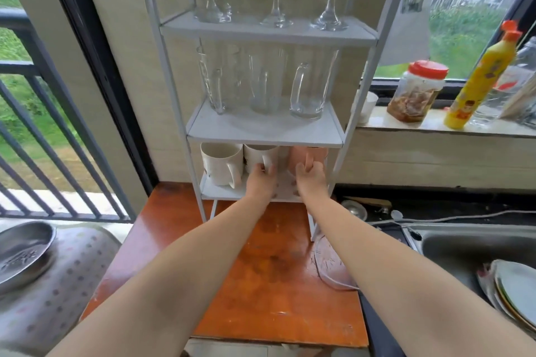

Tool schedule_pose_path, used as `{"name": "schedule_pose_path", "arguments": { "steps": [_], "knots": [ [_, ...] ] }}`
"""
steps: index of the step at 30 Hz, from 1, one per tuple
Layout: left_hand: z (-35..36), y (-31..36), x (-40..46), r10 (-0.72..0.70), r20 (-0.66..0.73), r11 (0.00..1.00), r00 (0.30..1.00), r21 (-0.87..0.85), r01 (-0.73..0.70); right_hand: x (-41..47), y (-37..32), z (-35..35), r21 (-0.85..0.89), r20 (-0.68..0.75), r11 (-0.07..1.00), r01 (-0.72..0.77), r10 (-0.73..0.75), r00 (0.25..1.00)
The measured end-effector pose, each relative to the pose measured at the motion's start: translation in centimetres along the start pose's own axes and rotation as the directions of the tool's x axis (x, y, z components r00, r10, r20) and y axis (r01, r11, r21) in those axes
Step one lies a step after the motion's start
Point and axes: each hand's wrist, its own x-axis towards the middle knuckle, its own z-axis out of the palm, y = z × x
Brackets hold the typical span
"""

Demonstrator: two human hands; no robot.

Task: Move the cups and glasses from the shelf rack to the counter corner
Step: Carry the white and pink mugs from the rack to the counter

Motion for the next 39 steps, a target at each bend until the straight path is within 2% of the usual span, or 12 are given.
{"name": "schedule_pose_path", "arguments": {
  "steps": [2,4,8,12,17,21,26,36,39],
  "knots": [
    [0.0,0.3,-0.1,-0.007,0.012,0.998,1.000,-0.069,0.008,0.8,-0.2,-0.3,0.135,0.056,0.986,-0.102,0.095,0.994],
    [0.1,0.2,-0.1,-0.009,0.021,0.994,1.000,-0.108,0.011,1.3,-0.2,-0.6,0.175,0.086,0.975,-0.135,0.121,0.989],
    [-0.1,0.1,-0.5,-0.020,0.026,0.988,0.999,-0.155,0.024,1.0,0.0,-0.1,0.148,0.104,0.981,-0.122,0.107,0.989],
    [-0.5,-0.2,-1.7,0.012,-0.011,0.993,1.000,-0.116,-0.014,-0.3,0.3,0.7,0.161,0.109,0.983,-0.090,0.073,0.991],
    [-1.0,-0.7,-3.4,0.036,-0.006,0.995,0.999,-0.091,-0.036,-1.8,0.5,0.5,0.106,0.110,0.992,-0.064,0.052,0.993],
    [-1.1,-1.6,-5.3,0.076,-0.025,0.997,0.997,-0.004,-0.076,-3.2,0.7,-0.1,0.045,0.107,0.999,-0.006,0.001,0.994],
    [-1.6,-2.3,-7.9,0.083,-0.026,0.995,0.996,-0.049,-0.084,-5.6,0.8,-0.4,0.077,0.134,0.997,0.015,-0.025,0.991],
    [-3.6,-5.2,-13.7,0.098,0.041,0.992,0.994,-0.089,-0.094,-12.8,2.5,-1.8,0.190,0.038,0.982,0.018,-0.026,0.999],
    [-3.8,-6.7,-17.4,0.094,0.101,0.991,0.990,-0.107,-0.083,-16.9,3.9,-3.3,0.148,-0.034,0.989,0.025,-0.020,0.999]
  ]
}}
